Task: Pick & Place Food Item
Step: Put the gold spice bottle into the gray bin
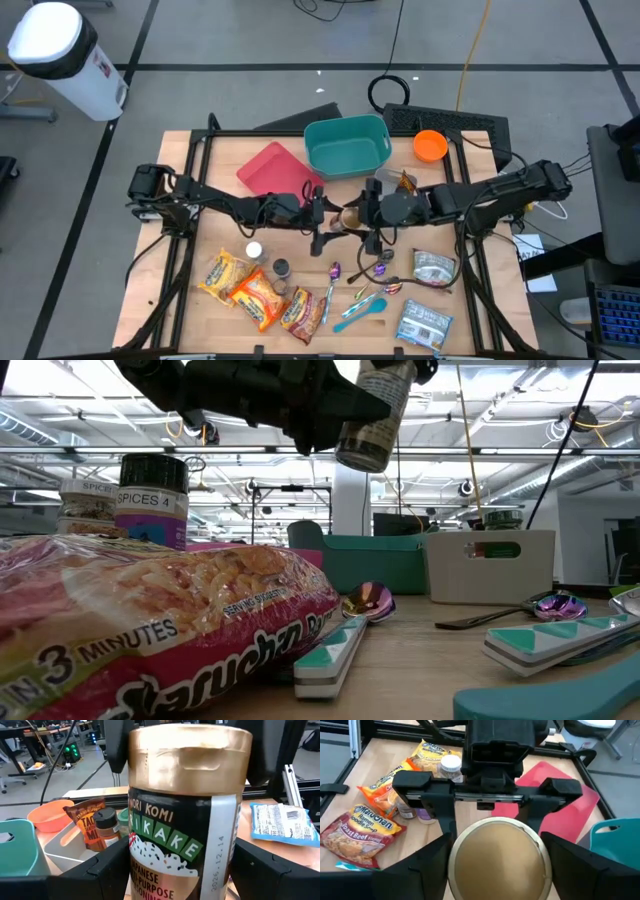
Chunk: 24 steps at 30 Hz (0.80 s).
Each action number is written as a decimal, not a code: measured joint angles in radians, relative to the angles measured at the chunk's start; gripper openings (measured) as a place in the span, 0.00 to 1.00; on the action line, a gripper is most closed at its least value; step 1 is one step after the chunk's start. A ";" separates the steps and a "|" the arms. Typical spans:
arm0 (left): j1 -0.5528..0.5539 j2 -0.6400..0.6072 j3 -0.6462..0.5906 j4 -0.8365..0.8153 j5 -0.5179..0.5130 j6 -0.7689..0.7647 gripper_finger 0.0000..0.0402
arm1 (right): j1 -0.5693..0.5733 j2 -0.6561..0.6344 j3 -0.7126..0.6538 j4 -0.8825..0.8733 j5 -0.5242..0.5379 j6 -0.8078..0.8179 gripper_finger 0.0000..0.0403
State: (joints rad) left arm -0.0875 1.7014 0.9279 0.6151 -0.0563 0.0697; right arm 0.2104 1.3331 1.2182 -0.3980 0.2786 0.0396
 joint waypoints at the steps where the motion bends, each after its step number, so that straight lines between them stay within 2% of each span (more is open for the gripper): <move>1: 0.000 0.000 0.000 0.000 0.002 -0.007 0.70 | 0.000 0.000 0.000 -0.011 0.002 0.008 0.65; 3: 0.000 0.001 0.000 -0.001 0.002 -0.028 0.73 | 0.000 0.000 0.000 -0.028 0.002 0.024 0.65; 6: -0.001 -0.007 0.001 -0.012 -0.040 -0.045 0.90 | 0.000 -0.002 0.000 -0.065 0.008 0.032 0.65; 8: -0.001 -0.034 0.001 -0.055 -0.061 -0.036 0.95 | 0.000 -0.014 -0.006 -0.114 0.008 0.031 0.65; 14: -0.001 -0.141 0.002 -0.140 -0.066 -0.021 0.79 | -0.040 -0.100 0.000 -0.228 0.116 0.076 0.65; 21: -0.001 -0.167 0.001 -0.174 -0.066 -0.026 0.66 | -0.200 -0.173 -0.001 -0.321 0.103 0.096 0.65; 24: -0.001 -0.158 0.001 -0.189 -0.066 -0.026 0.62 | -0.299 -0.176 -0.015 -0.345 0.019 0.087 0.65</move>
State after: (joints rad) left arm -0.0883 1.5434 0.9291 0.4262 -0.1226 0.0433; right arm -0.0882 1.1574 1.2031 -0.7428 0.2981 0.1267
